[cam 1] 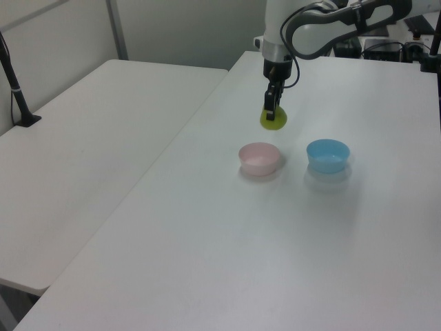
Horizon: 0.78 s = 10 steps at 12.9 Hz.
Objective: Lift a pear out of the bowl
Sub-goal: 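Carry the pear beside the bowls and lower it onto the table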
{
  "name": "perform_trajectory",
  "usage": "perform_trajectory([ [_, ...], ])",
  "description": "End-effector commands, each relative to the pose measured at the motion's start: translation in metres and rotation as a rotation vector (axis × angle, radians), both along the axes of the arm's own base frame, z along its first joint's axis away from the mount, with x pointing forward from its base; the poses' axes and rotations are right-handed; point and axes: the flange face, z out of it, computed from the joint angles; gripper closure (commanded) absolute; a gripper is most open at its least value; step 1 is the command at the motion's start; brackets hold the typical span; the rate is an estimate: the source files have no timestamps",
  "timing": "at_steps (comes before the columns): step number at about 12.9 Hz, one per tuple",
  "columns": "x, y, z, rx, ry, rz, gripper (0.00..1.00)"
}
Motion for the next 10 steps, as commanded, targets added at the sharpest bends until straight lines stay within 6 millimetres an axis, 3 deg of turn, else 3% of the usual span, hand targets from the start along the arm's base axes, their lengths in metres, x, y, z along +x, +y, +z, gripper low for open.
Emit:
perform_trajectory([
  [1, 0.002, -0.052, -0.017, -0.034, -0.011, -0.036, 0.68],
  [2, 0.003, -0.07, -0.029, -0.054, -0.005, -0.049, 0.68],
  [4, 0.008, -0.083, -0.049, -0.075, -0.019, -0.04, 0.68],
  [8, 0.013, -0.094, -0.072, -0.089, -0.032, -0.041, 0.6],
  [10, 0.011, -0.105, -0.074, -0.086, -0.03, -0.057, 0.35],
])
